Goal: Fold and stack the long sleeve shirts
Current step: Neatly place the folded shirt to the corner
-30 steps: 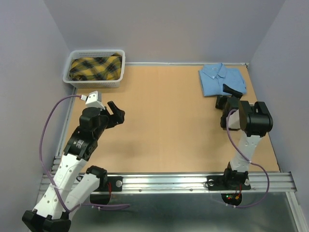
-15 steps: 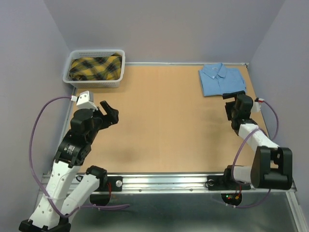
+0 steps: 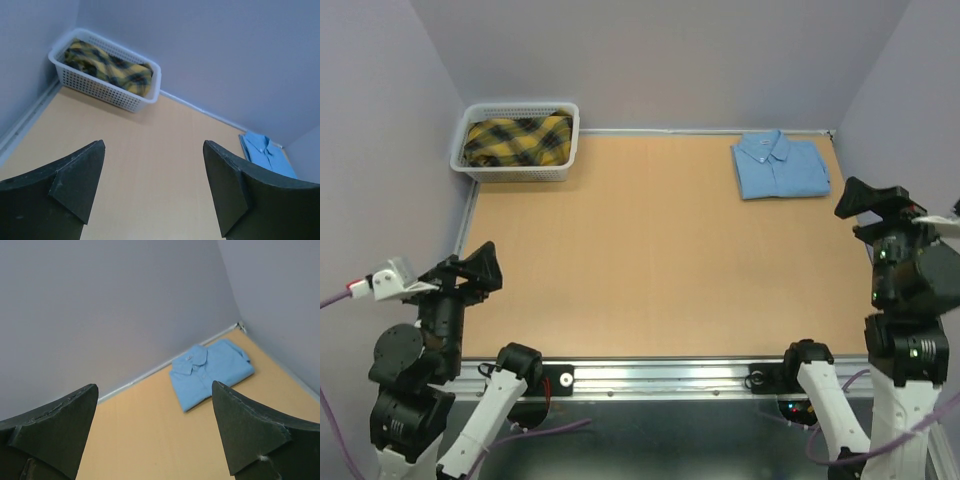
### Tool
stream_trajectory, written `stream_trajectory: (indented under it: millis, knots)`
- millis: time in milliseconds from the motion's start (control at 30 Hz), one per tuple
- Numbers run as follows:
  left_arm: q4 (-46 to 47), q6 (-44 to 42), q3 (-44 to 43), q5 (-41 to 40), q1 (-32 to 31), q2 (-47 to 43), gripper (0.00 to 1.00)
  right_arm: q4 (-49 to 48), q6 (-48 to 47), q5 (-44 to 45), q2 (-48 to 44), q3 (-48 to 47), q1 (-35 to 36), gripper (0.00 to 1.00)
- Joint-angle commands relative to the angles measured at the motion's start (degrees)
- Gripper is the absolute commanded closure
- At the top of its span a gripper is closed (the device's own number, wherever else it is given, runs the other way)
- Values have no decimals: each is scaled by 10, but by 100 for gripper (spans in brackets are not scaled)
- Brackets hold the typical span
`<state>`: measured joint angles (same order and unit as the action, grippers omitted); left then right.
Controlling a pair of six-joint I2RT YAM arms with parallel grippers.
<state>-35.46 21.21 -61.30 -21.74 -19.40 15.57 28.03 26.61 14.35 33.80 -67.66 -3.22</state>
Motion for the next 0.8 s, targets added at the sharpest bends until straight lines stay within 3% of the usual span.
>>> stream_trajectory:
  millis: [0, 300, 767]
  knots:
    - [2, -46, -26, -66, 1, -33, 9, 75, -80, -3, -43, -6, 19, 0]
    - [14, -88, -42, -143, 1, -127, 1, 75, -140, 4, -181, 34, 30, 0]
    - [12, -64, -28, -162, 1, -168, 1, 83, -134, 31, -224, 74, 49, 0]
